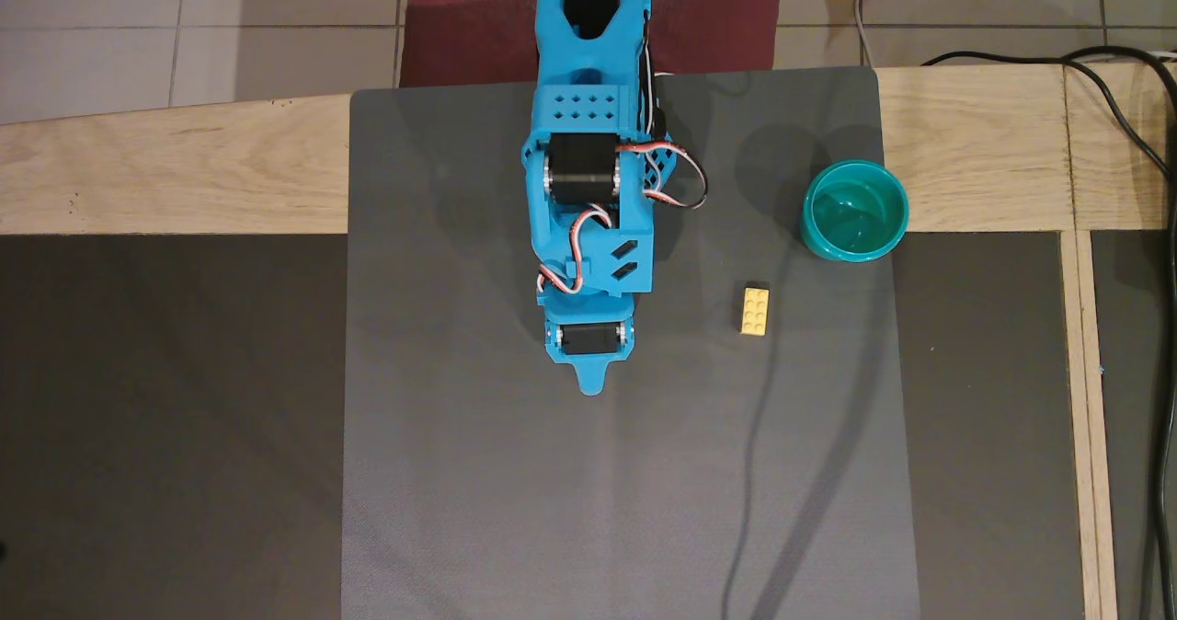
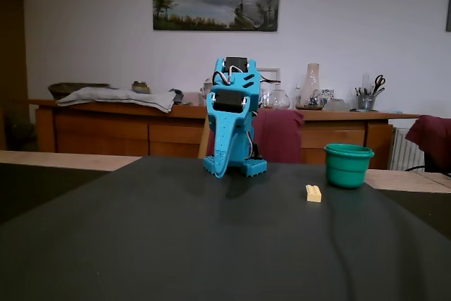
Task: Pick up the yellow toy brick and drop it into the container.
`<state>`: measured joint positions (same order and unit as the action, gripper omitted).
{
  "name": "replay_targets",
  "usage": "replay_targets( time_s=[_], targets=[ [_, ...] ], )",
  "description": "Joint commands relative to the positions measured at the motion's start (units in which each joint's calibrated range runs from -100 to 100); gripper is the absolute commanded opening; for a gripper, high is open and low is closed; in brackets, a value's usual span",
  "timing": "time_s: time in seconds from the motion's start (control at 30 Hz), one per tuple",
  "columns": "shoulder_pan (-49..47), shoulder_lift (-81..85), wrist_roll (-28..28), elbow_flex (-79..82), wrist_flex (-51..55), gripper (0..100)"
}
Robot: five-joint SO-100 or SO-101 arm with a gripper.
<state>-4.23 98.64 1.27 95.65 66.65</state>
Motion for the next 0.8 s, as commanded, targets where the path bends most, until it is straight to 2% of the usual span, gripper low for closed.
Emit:
replay_targets(
  time_s=[0.0,0.07,0.13,0.2,0.23,0.47,0.77],
  targets=[
    [0.01,0.26,1.87,-3.32,-0.77,0],
    [-0.99,-0.58,5.53,-7.2,-0.06,0],
    [-6.02,-0.75,10.28,-11.17,3.94,0],
    [-10.04,-0.75,11.64,-12.98,6.96,0],
    [-14.76,-0.75,11.8,-14.51,9.0,0],
    [-21.65,-1.68,13.79,-17.76,9.45,0],
    [-31.16,-30.17,13.63,-33.01,8.65,0]
  ],
)
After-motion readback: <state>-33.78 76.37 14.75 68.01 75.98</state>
